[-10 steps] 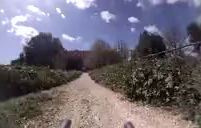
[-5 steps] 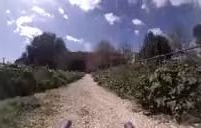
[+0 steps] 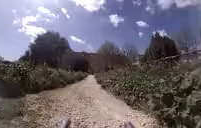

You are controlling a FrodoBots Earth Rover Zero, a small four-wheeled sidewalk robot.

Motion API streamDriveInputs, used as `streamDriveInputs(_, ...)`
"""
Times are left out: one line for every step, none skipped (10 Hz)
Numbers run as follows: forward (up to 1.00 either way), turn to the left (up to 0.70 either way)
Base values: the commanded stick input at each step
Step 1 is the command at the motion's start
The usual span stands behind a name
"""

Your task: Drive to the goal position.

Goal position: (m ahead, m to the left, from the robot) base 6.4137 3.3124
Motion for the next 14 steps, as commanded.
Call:
streamDriveInputs(0.81, 0.00)
streamDriveInputs(0.83, 0.00)
streamDriveInputs(0.84, 0.00)
streamDriveInputs(0.85, 0.00)
streamDriveInputs(0.85, 0.00)
streamDriveInputs(0.85, 0.00)
streamDriveInputs(0.85, 0.00)
streamDriveInputs(0.85, 0.00)
streamDriveInputs(0.85, 0.00)
streamDriveInputs(0.82, 0.00)
streamDriveInputs(0.82, 0.00)
streamDriveInputs(0.82, 0.00)
streamDriveInputs(0.82, 0.00)
streamDriveInputs(0.82, 0.00)
